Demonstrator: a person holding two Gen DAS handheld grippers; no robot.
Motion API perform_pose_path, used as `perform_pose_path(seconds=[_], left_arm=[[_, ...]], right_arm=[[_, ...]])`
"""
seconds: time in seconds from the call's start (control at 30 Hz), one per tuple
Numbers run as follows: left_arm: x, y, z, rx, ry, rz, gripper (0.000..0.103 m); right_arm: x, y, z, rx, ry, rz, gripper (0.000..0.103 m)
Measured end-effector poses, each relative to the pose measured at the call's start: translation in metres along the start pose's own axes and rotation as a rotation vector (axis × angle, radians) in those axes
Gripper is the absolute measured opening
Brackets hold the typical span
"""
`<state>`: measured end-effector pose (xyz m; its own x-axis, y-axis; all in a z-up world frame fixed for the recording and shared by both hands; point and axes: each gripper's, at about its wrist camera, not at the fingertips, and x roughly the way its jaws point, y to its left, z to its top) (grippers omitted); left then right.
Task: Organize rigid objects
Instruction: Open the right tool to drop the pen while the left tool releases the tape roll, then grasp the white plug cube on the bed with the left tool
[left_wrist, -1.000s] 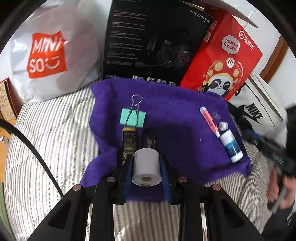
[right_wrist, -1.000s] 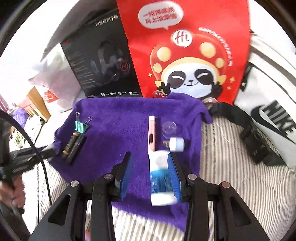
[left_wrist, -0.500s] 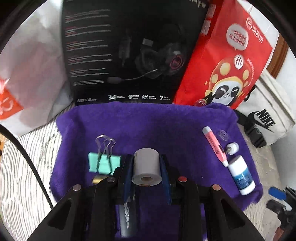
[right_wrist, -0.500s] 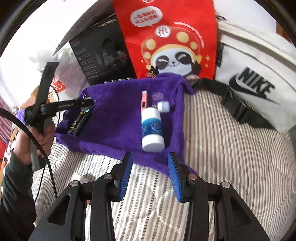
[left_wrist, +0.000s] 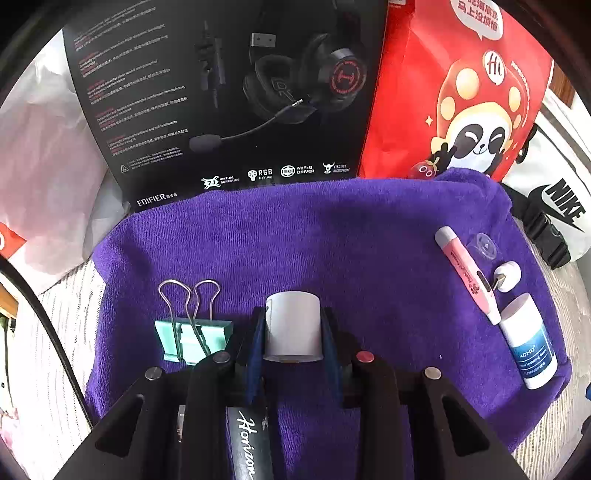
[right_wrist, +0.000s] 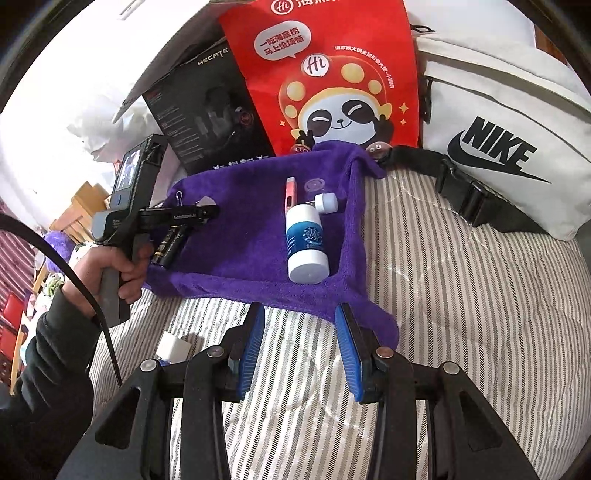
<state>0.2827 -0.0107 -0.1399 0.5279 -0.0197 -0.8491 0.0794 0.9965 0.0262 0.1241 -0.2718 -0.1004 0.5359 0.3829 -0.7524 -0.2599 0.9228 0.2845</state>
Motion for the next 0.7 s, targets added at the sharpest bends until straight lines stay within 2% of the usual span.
perform_pose_path(seconds=[0.37, 0.7], left_arm=[[-0.005, -0.005, -0.009, -0.042, 0.052, -0.028, 0.031], [-0.056, -0.018, -0.041, -0.017, 0.022, -0.053, 0.034]], right_arm=[[-0.020, 0.015, -0.005, -0.030, -0.020, -0.003, 0.040], [-0.032, 0.022, -0.022, -0.021, -0.018, 0.006, 0.040]])
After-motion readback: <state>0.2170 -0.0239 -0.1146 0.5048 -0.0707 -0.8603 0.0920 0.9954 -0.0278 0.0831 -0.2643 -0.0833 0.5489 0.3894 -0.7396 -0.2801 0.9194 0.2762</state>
